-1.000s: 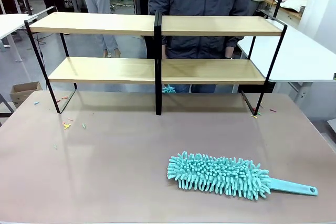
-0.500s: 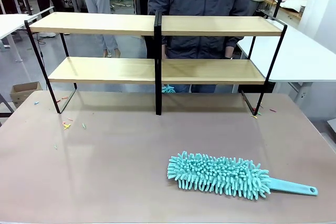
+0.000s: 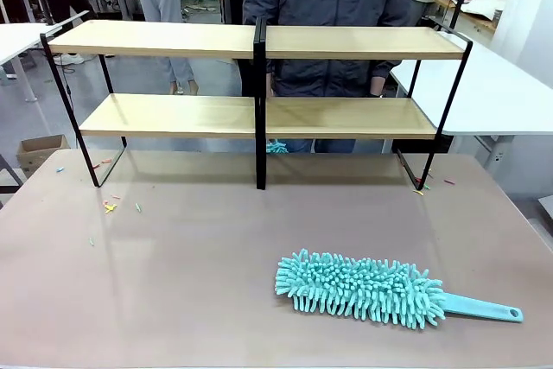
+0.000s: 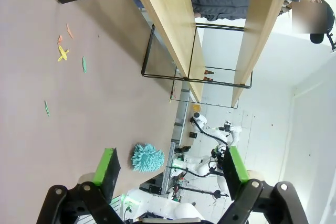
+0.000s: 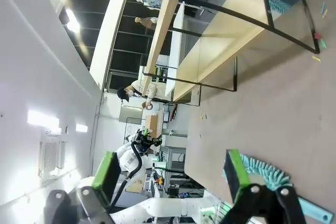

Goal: Clean the shelves.
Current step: Place the Duster on the table.

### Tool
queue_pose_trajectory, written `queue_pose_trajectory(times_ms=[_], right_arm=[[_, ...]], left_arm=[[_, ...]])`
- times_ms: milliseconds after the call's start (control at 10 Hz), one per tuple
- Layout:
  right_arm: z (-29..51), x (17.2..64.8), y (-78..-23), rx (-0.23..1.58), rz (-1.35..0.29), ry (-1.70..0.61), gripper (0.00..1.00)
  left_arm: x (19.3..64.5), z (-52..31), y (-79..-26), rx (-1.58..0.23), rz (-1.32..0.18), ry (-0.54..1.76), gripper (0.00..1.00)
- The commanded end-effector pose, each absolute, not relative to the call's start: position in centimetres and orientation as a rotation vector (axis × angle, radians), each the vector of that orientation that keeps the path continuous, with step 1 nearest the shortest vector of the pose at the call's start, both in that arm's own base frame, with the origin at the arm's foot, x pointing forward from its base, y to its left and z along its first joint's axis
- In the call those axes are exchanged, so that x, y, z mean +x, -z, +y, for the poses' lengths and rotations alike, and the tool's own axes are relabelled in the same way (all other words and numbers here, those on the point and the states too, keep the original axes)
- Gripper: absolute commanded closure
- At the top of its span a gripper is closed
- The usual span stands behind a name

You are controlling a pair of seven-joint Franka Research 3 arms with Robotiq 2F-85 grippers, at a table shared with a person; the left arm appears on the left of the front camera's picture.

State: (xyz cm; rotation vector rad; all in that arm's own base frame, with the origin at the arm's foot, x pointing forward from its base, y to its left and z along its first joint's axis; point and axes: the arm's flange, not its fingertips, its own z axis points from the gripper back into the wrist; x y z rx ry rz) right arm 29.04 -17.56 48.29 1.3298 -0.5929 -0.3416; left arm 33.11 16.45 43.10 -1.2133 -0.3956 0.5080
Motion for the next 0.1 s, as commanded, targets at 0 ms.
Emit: queue_pose_trajectory(times_ms=[0], right_arm=[[-17.78, 28.97, -48.24, 1.321, -0.602, 0.320, 0.00]], left_arm=[[32.92, 16.27, -43.04, -1.224, -0.405, -0.496, 0.00]])
